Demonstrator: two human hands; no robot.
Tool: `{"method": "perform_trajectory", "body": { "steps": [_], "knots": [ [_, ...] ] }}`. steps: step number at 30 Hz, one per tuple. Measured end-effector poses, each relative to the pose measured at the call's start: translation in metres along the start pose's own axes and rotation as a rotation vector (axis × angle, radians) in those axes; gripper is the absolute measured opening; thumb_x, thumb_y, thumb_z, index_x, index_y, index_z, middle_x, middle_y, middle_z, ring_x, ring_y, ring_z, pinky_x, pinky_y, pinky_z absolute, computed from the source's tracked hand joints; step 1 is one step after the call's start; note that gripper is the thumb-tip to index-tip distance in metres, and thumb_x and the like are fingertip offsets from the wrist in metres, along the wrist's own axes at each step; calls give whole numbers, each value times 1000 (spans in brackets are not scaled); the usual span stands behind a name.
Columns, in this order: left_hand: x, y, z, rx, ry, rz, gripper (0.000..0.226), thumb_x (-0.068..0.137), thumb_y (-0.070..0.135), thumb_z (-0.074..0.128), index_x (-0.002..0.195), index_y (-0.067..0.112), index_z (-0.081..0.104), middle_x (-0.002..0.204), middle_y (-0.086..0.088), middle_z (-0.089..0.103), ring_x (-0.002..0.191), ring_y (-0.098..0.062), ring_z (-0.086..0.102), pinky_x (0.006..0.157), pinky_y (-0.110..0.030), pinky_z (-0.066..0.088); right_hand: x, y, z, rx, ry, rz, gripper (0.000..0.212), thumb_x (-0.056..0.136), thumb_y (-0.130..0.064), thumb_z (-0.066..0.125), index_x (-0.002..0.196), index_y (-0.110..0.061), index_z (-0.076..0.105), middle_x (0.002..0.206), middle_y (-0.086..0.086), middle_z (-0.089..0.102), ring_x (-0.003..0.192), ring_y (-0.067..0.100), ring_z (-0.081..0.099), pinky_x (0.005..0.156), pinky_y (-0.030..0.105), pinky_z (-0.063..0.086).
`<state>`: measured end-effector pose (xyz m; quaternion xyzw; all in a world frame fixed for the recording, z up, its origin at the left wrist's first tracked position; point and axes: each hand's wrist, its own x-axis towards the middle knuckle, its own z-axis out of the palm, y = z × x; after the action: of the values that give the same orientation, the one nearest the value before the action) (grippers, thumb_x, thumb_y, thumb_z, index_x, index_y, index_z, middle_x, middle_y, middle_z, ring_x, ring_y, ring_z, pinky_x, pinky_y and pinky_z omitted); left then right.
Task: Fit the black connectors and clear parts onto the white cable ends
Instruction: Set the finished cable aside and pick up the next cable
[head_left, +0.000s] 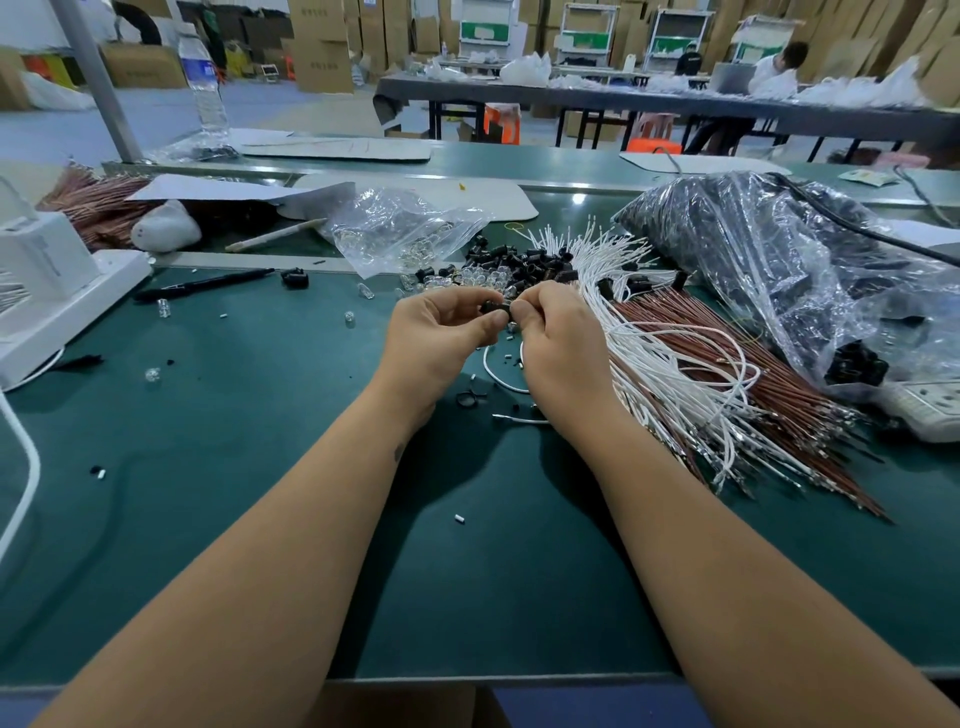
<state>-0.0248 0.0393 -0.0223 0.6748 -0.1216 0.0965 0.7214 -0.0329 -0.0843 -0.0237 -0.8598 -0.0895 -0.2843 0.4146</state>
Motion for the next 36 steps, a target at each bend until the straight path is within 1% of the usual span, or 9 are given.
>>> {"method": "perform_trajectory", "body": {
  "steps": [3,7,12,16,19,22,27,32,36],
  "knots": [
    [0,-1,1,7,15,-10,15,82,-7,67,95,1,67,76,-10,65,61,-7,59,70,-19,54,1,1,1,-3,-36,36,17,98,-13,51,85,-6,60,84,3,55,78,18,46,63,25,25],
    [3,-4,-2,-1,76,-46,12,82,-4,69,93,2,68,77,-8,66,65,-10,59,72,-21,54,2,-3,2,31,-51,30,11,93,-4,54,98,-5,63,87,0,56,79,12,49,67,17,32],
    [5,-6,-7,-40,35,-97,13,81,-4,69,92,2,69,72,-3,67,63,-6,61,68,-18,54,-2,-2,0,110,-15,11,31,87,5,55,113,-11,50,76,-5,51,69,5,49,66,24,39],
    [4,-7,-6,-30,-16,-111,13,79,-6,70,87,4,69,65,-1,66,60,-7,61,69,-19,56,-1,4,-3,89,-15,13,26,88,5,55,108,-11,52,81,2,58,70,3,49,65,14,35],
    [2,-6,-6,-19,-42,-106,13,79,-7,69,91,-1,68,68,-6,64,61,-8,59,70,-19,56,-1,4,-3,86,-36,8,24,89,5,53,104,-14,51,83,5,61,72,12,50,67,22,38],
    [1,-5,-6,-13,-59,-101,16,80,-8,68,95,-4,66,72,-11,63,64,-11,57,69,-19,54,-3,4,-2,77,-87,-1,28,89,4,52,100,-22,47,80,3,61,71,11,51,68,29,39],
    [-1,-5,-5,20,-101,-84,15,80,-8,68,95,-4,67,79,-13,64,70,-17,57,69,-20,53,-5,4,-1,105,-75,11,28,89,4,51,97,-22,44,75,-1,59,67,3,49,63,19,37],
    [4,-3,-4,13,96,-38,9,82,-2,70,90,3,68,73,-4,66,59,-3,60,68,-17,54,-2,-4,3,163,-13,21,24,88,4,54,96,-17,48,71,-2,54,64,5,48,62,22,39],
    [9,-2,-15,-89,275,-20,11,88,2,65,83,11,65,73,-3,64,65,-12,59,75,-25,54,-5,-12,8,139,0,-37,28,85,10,49,91,-18,48,66,-4,48,57,6,40,56,27,34]
  ]
}}
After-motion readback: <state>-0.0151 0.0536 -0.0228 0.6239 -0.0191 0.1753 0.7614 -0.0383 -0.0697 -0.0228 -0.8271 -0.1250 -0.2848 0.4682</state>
